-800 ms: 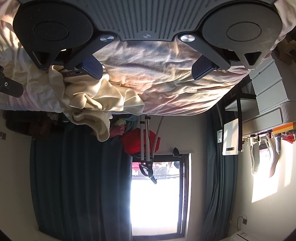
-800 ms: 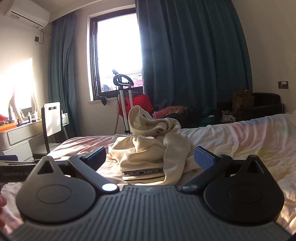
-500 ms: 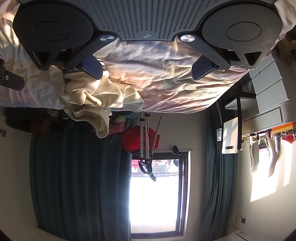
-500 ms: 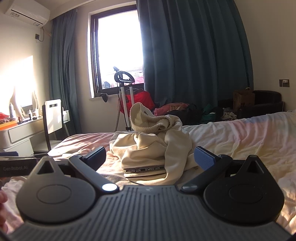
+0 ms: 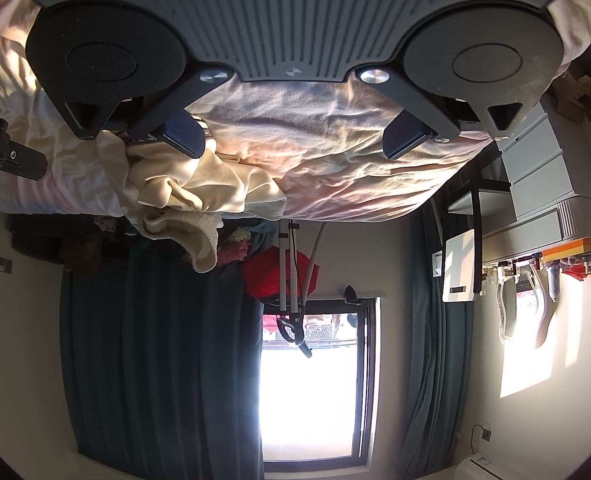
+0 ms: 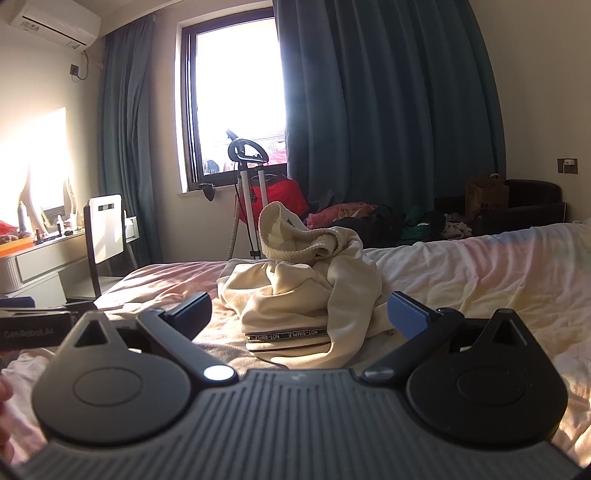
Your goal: Fold clothes
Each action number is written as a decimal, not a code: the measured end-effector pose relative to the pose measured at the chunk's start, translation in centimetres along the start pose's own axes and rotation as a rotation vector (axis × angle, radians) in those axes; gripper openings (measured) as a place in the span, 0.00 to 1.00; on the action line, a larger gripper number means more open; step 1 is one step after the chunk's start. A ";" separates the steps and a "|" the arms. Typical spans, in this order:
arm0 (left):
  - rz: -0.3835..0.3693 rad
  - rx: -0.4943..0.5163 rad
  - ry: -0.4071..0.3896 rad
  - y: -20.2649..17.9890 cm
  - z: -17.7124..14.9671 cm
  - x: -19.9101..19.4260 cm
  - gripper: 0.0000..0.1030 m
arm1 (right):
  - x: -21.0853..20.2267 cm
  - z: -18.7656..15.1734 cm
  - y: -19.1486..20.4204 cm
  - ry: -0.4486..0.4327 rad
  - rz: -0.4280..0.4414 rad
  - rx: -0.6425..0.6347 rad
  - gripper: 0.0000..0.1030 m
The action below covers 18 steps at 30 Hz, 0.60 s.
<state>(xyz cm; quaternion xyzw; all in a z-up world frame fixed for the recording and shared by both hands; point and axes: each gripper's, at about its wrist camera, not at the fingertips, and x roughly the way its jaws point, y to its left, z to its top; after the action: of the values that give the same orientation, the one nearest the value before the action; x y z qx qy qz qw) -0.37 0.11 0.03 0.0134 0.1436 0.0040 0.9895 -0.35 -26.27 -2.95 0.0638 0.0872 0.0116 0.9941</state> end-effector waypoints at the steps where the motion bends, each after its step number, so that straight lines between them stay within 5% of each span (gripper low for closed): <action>1: 0.002 0.000 -0.001 0.0 0.0 0.0 1.00 | 0.0 0.0 0.0 0.000 0.000 0.001 1.00; 18: -0.004 0.018 -0.022 -0.2 0.0 -0.2 1.00 | -0.6 0.5 -0.4 -0.013 -0.054 0.039 1.00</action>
<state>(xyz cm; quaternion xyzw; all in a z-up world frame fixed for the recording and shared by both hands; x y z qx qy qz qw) -0.57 -0.14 0.07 0.0223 0.1329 0.0006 0.9909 -0.88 -26.77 -2.43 0.0811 0.0824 -0.0173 0.9931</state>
